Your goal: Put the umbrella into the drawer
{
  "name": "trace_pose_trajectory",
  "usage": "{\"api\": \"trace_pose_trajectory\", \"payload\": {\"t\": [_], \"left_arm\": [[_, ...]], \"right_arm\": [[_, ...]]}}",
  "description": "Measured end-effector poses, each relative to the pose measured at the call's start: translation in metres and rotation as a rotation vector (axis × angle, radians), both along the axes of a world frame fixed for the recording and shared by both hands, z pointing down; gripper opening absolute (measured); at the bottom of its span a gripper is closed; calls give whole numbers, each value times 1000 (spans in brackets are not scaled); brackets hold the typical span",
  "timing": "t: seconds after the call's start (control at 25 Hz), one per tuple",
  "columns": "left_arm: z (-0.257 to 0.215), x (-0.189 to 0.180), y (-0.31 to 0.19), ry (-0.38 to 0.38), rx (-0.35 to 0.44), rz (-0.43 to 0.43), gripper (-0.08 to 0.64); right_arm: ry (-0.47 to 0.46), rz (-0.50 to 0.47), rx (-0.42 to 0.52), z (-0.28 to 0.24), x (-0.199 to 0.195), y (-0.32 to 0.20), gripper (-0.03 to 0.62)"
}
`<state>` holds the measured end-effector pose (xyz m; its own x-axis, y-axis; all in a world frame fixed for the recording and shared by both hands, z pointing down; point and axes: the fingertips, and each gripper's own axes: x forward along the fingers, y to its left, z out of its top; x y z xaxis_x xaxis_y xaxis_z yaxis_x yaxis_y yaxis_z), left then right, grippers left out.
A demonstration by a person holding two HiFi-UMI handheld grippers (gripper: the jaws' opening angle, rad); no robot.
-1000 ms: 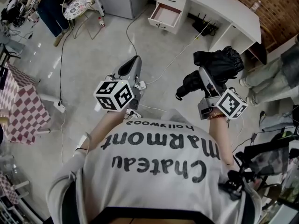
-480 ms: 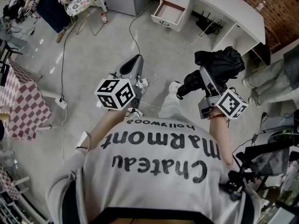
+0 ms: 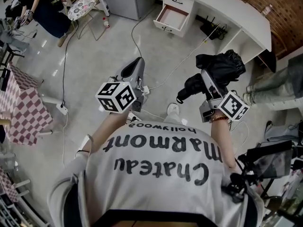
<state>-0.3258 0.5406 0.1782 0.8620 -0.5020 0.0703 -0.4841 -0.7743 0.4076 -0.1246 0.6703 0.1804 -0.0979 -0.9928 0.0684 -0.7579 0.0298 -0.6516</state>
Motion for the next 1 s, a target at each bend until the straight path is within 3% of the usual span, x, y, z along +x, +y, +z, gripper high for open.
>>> {"api": "trace_pose_trajectory", "payload": {"t": [0.08,0.28,0.56,1.0], "left_arm": [[0,9,-9,5,-2,-11,17],[6,39,-30,-15,-29,-41,15],[-5,76,-58,-15,-6,-65,17],[-15,142,-102,14,14,-111,17]], "right_arm": [[-22,-25,23,-3,6,-11,256],[6,-7,-35,4,48,-31,256],[-20,-70,22,-12,88,-72,255],[11,-132,33,-21,155,-125,256]]}}
